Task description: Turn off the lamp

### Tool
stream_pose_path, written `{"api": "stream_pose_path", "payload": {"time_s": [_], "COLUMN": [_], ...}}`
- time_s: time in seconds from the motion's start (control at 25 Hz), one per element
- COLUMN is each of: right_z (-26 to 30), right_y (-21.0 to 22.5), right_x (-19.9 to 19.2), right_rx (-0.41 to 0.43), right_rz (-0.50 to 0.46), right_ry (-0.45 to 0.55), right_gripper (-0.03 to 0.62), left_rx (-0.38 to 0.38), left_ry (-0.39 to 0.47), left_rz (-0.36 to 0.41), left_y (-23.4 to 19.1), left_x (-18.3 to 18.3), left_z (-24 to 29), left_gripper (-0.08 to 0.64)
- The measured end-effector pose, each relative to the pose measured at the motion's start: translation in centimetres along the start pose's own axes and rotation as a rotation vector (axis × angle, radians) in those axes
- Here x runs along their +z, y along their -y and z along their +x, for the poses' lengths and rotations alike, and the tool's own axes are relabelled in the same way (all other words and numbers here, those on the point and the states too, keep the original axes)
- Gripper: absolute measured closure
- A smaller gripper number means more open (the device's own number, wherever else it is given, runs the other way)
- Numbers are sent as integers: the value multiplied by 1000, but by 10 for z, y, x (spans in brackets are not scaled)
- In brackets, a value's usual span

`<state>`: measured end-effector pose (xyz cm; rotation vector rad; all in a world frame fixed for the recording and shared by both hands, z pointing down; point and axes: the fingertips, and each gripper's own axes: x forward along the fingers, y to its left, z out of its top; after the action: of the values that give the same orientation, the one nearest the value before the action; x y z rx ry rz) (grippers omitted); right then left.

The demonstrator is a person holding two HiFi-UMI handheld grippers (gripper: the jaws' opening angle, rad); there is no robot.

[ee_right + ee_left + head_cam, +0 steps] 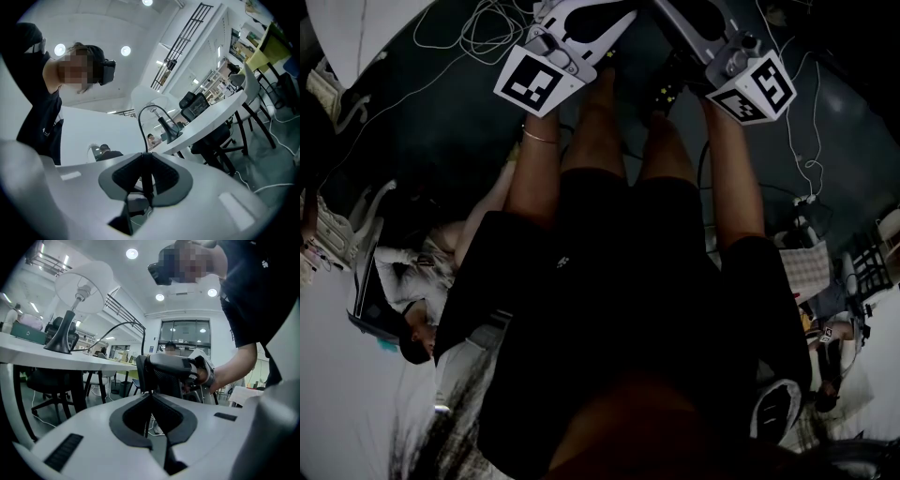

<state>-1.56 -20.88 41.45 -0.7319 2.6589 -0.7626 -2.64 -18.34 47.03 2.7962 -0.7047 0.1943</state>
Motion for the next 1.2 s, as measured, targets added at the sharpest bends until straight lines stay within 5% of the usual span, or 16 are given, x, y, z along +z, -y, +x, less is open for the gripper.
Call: {"api": "stream_pose_path", "payload": {"time_s": [1.2], "right_z": [7], "right_y": [29], "right_x": [-55], "right_rx": [-52], "right_rz": [-38], "right_ry": [-145], "right_gripper": [531], "left_rx": [99], "left_ry": [-31], "left_rz": [-107], "left_y": [-26], "left_x": [-58], "left_z": [0], "left_gripper": [543]}}
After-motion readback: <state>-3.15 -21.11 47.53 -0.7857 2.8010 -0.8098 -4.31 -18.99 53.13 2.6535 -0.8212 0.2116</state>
